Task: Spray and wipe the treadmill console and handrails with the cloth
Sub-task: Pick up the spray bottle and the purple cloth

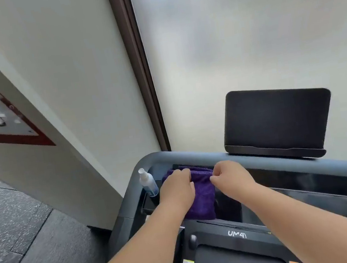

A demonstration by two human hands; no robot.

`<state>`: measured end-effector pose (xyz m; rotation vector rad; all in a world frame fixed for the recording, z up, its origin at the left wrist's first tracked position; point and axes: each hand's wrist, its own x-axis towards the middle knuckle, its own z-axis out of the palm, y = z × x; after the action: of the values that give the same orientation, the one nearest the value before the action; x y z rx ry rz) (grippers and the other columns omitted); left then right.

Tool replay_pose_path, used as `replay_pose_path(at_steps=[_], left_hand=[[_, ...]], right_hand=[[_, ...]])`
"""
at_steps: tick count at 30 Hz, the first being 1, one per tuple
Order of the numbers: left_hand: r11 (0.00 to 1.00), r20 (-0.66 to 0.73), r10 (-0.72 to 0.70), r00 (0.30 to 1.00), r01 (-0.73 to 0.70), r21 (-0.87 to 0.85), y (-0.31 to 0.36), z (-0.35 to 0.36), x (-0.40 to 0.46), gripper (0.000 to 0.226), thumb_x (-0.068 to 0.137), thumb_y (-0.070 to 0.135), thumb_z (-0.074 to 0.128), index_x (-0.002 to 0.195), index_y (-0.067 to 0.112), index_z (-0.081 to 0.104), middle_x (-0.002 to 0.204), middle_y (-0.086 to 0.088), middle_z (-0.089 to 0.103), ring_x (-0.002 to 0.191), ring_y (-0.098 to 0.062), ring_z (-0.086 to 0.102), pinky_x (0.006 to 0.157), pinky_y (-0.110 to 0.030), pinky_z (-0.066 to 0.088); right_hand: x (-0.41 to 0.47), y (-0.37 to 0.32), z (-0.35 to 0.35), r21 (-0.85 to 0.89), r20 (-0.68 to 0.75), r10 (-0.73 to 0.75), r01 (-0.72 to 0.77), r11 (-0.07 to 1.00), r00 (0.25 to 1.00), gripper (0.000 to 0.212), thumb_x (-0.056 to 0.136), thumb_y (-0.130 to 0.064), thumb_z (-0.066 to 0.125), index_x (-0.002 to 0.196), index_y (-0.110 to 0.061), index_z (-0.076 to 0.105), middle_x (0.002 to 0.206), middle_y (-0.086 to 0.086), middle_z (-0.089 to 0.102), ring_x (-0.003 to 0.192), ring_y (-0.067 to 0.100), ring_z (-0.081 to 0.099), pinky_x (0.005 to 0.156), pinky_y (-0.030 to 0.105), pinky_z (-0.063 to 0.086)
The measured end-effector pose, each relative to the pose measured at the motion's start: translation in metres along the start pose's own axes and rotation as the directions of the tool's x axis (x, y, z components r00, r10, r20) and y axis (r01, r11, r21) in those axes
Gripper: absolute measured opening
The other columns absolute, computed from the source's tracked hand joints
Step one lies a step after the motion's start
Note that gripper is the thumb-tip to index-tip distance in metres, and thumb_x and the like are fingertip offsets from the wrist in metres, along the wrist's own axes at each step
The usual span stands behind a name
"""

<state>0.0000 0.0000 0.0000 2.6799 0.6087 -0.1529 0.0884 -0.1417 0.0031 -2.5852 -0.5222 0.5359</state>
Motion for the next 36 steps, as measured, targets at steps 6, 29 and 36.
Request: replay_pose_path(at_steps=[6, 29, 36], left_hand=[[0.998, 0.092, 0.061, 0.994, -0.059, -0.031, -0.021, 0.025, 0.016, 0.031, 0.106, 0.028, 0.054, 0.135, 0.016, 0.055, 0.131, -0.008, 0.061, 0.118, -0.03, 0.061, 0.091, -0.046, 0.056], [0.884, -0.165, 0.195, 0.967, -0.246, -0.397, 0.006, 0.018, 0.022, 0.049, 0.105, 0.045, 0.049, 0.138, 0.015, 0.067, 0.136, -0.007, 0.065, 0.127, -0.029, 0.055, 0.111, -0.045, 0.046], [0.774, -0.089, 0.202, 0.975, -0.215, -0.596, 0.026, 0.022, 0.019, 0.059, 0.094, 0.051, 0.058, 0.146, 0.022, 0.056, 0.143, 0.002, 0.064, 0.136, -0.02, 0.056, 0.116, -0.045, 0.048]], right_hand=[[0.005, 0.0, 0.033, 0.176, -0.007, 0.269, -0.263, 0.948, 0.963, 0.006, 0.087, -0.023, 0.061, 0.088, -0.016, 0.061, 0.086, -0.005, 0.066, 0.079, 0.016, 0.06, 0.066, 0.033, 0.047], [-0.01, -0.022, 0.02, 0.954, 0.297, 0.179, -0.299, -0.019, 0.938, 0.039, 0.102, -0.031, 0.058, 0.131, -0.009, 0.07, 0.128, 0.016, 0.073, 0.123, 0.037, 0.068, 0.102, 0.05, 0.055], [-0.011, -0.014, 0.006, 0.9, 0.257, 0.044, -0.222, -0.376, 0.965, 0.086, 0.101, -0.073, 0.03, 0.141, -0.003, 0.06, 0.142, 0.021, 0.063, 0.135, 0.038, 0.059, 0.122, 0.051, 0.035]])
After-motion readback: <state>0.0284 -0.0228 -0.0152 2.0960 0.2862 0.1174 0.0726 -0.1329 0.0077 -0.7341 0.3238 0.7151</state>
